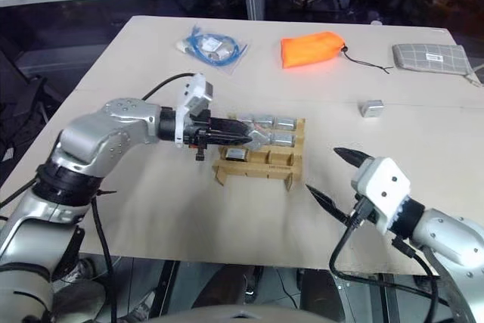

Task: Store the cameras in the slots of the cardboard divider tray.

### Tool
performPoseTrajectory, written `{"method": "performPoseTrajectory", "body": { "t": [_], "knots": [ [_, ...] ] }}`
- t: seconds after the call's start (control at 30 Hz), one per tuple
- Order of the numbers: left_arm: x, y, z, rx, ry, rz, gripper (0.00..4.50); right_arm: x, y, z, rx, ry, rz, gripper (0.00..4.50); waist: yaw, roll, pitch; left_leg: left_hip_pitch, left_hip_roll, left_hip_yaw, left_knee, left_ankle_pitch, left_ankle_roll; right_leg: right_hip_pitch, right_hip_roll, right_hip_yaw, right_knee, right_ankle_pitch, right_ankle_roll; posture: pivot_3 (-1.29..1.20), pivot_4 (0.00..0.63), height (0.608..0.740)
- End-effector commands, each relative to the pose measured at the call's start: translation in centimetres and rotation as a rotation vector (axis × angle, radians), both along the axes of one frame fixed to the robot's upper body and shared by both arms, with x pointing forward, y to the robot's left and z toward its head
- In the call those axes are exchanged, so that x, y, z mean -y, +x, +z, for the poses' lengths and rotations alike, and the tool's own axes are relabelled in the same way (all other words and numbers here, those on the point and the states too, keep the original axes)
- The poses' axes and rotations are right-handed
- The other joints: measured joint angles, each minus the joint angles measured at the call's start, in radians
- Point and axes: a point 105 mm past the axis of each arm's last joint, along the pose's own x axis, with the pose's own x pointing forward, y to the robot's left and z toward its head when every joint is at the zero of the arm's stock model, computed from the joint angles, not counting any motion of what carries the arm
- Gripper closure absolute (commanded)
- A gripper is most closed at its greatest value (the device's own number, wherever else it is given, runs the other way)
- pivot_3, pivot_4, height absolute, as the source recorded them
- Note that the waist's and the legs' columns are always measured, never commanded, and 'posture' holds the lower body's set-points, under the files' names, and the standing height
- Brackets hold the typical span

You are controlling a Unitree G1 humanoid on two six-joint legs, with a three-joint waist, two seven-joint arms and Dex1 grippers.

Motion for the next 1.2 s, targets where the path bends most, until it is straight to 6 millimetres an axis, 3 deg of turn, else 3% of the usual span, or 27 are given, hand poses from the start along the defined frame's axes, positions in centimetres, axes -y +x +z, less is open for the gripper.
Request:
{"method": "performPoseTrajectory", "body": {
  "t": [0.03,0.6,0.67,0.73,0.77,0.83,0.93,1.0,1.1,1.2],
  "knots": [
    [-0.4,0.8,-0.1,0.053,0.069,-0.057,3.77,-0.1,-0.9,1.0,0.055,0.012,-0.019,0.19,-0.002,0.000,0.000,0.000,0.000,0.000,0.000,0.000,0.000,0.000,0.000,0.000,0.000,0.000,0.000,0.00,0.150,0.740],
    [-0.3,2.0,-2.3,0.148,0.241,-0.182,3.77,0.5,-2.1,0.1,0.047,-0.006,-0.086,0.19,-0.005,0.000,0.000,0.000,0.000,0.000,0.001,0.000,0.001,0.000,0.000,-0.001,0.002,0.000,0.000,0.00,0.150,0.740],
    [0.0,1.9,-1.9,0.156,0.228,-0.189,2.77,0.5,-2.1,0.1,0.046,-0.007,-0.088,0.05,-0.006,0.000,0.000,0.000,0.000,-0.001,0.002,-0.001,0.001,0.000,0.000,-0.001,0.003,0.000,0.000,0.00,0.150,0.740],
    [0.3,2.0,-0.9,0.190,0.182,-0.165,2.14,0.6,-1.9,0.0,0.044,0.000,-0.092,0.05,-0.006,0.000,0.000,0.000,0.000,-0.001,0.002,-0.001,0.002,0.000,0.001,-0.001,0.005,0.000,0.001,0.00,0.150,0.740],
    [0.4,1.8,-0.3,0.198,0.159,-0.165,1.55,0.6,-1.8,0.0,0.043,0.002,-0.094,0.05,-0.006,0.000,0.000,0.000,0.000,-0.001,0.003,-0.001,0.002,0.000,0.001,-0.001,0.005,0.000,0.001,0.00,0.150,0.740],
    [0.3,1.2,0.9,0.193,0.110,-0.155,1.34,0.6,-1.3,-0.1,0.037,0.011,-0.101,0.05,-0.009,-0.001,0.000,0.000,0.000,-0.001,0.003,-0.001,0.002,0.000,0.000,-0.001,0.005,0.000,0.001,0.00,0.150,0.740],
    [0.0,0.2,2.6,0.221,0.020,-0.131,1.34,1.0,0.3,-0.3,0.043,0.021,-0.155,0.05,-0.018,-0.001,0.000,0.000,0.000,-0.001,0.003,-0.001,0.002,0.000,0.000,-0.001,0.005,0.000,0.001,0.00,0.150,0.740],
    [-0.2,-0.4,3.7,0.250,-0.069,-0.084,1.34,1.6,2.3,-0.6,0.034,0.039,-0.226,0.05,-0.031,-0.001,0.000,0.000,0.000,-0.001,0.003,0.000,0.000,0.000,0.000,-0.001,0.005,0.000,0.000,0.00,0.150,0.740],
    [-0.6,-1.6,4.6,0.293,-0.242,0.028,1.34,3.2,6.9,-1.5,0.017,0.032,-0.373,0.05,-0.029,-0.001,0.000,0.001,0.000,-0.001,0.003,0.001,0.000,0.000,0.000,0.000,0.006,0.000,0.000,0.00,0.150,0.740],
    [-1.6,-3.0,3.5,0.300,-0.301,0.126,1.34,4.7,11.5,-1.5,0.020,0.063,-0.491,0.05,-0.039,0.000,0.000,0.002,0.001,0.002,0.003,0.002,-0.002,0.000,0.001,0.003,0.006,0.000,0.000,0.00,0.150,0.740]
  ]
}}
